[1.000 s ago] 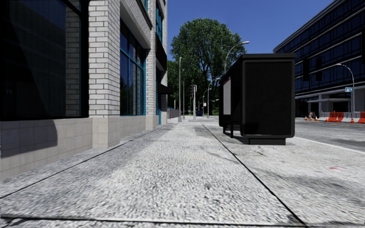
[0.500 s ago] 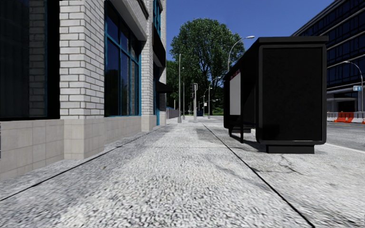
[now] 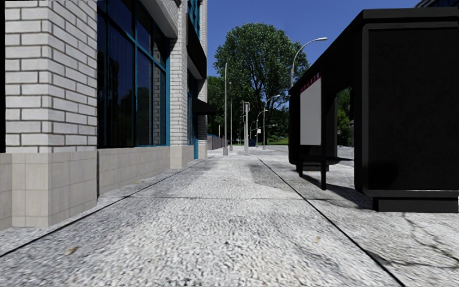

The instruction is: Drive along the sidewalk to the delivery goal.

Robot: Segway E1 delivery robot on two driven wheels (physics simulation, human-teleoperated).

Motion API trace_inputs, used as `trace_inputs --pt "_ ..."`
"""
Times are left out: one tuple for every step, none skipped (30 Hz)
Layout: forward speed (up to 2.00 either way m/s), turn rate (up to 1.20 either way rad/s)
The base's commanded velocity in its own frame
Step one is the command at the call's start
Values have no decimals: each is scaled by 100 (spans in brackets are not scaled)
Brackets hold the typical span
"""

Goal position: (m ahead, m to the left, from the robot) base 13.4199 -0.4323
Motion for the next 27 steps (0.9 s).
trace_inputs --pt "200 0" --pt "200 0" --pt "200 0" --pt "200 0" --pt "200 0" --pt "200 0" --pt "200 0" --pt "200 0" --pt "200 0" --pt "200 0" --pt "200 0" --pt "200 0" --pt "200 0" --pt "200 0" --pt "200 0" --pt "200 0" --pt "200 0" --pt "200 0" --pt "200 0" --pt "200 0" --pt "200 0" --pt "200 0" --pt "200 0" --pt "200 0" --pt "200 0" --pt "200 0" --pt "200 0"
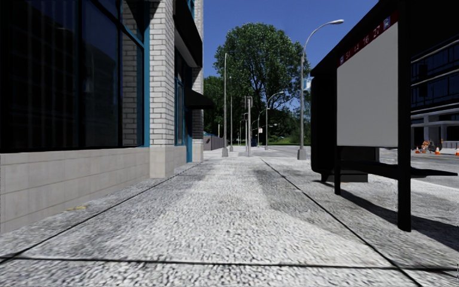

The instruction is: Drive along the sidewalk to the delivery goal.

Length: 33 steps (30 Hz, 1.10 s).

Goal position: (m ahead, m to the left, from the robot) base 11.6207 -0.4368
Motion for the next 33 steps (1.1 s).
trace_inputs --pt "200 0" --pt "200 0" --pt "200 0" --pt "200 0" --pt "200 0" --pt "200 0" --pt "200 0" --pt "200 0" --pt "200 0" --pt "200 0" --pt "200 0" --pt "200 0" --pt "200 0" --pt "200 0" --pt "200 0" --pt "200 0" --pt "200 0" --pt "200 0" --pt "200 0" --pt "200 0" --pt "200 0" --pt "200 0" --pt "200 0" --pt "200 0" --pt "200 0" --pt "200 0" --pt "200 0" --pt "200 0" --pt "200 0" --pt "200 0" --pt "200 0" --pt "200 0" --pt "200 0"
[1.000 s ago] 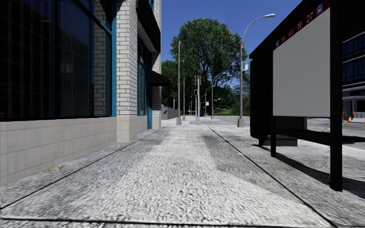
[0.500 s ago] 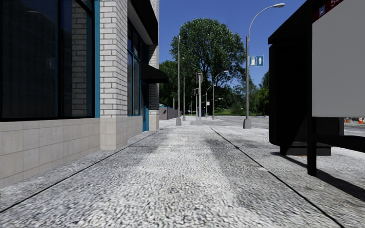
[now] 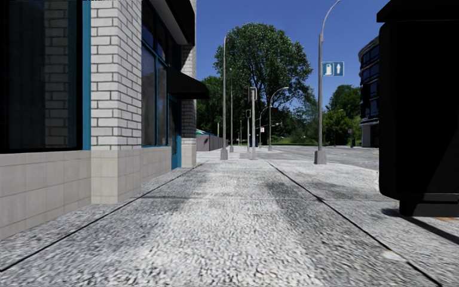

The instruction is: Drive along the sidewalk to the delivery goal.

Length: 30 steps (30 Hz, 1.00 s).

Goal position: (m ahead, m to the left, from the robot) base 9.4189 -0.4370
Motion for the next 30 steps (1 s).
trace_inputs --pt "200 0" --pt "200 0" --pt "200 0" --pt "200 0" --pt "200 0" --pt "200 0" --pt "200 0" --pt "200 0" --pt "200 0" --pt "200 0" --pt "200 0" --pt "200 0" --pt "200 0" --pt "200 0" --pt "200 0" --pt "200 0" --pt "200 0" --pt "200 0" --pt "200 0" --pt "200 0" --pt "200 0" --pt "200 0" --pt "200 0" --pt "200 0" --pt "200 0" --pt "200 0" --pt "200 0" --pt "200 0" --pt "200 0" --pt "200 0"
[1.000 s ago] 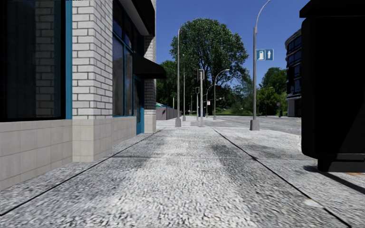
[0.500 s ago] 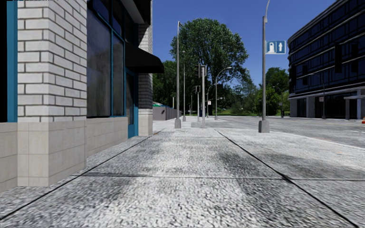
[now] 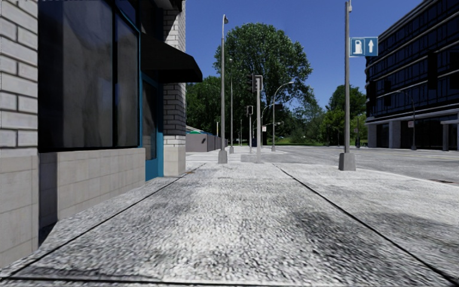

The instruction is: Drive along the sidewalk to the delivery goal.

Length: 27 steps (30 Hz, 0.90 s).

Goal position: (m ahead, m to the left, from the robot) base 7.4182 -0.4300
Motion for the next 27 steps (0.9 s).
trace_inputs --pt "200 0" --pt "199 -47" --pt "197 -97" --pt "196 -120" --pt "196 -120" --pt "195 -120" --pt "194 -120" --pt "193 -115" --pt "192 -1" --pt "192 -1" --pt "192 0" --pt "192 0" --pt "192 0" --pt "191 0" --pt "191 0" --pt "191 0" --pt "191 0" --pt "191 0" --pt "191 0" --pt "191 0" --pt "191 0" --pt "191 0" --pt "191 0" --pt "191 0" --pt "191 0" --pt "191 0" --pt "191 0"
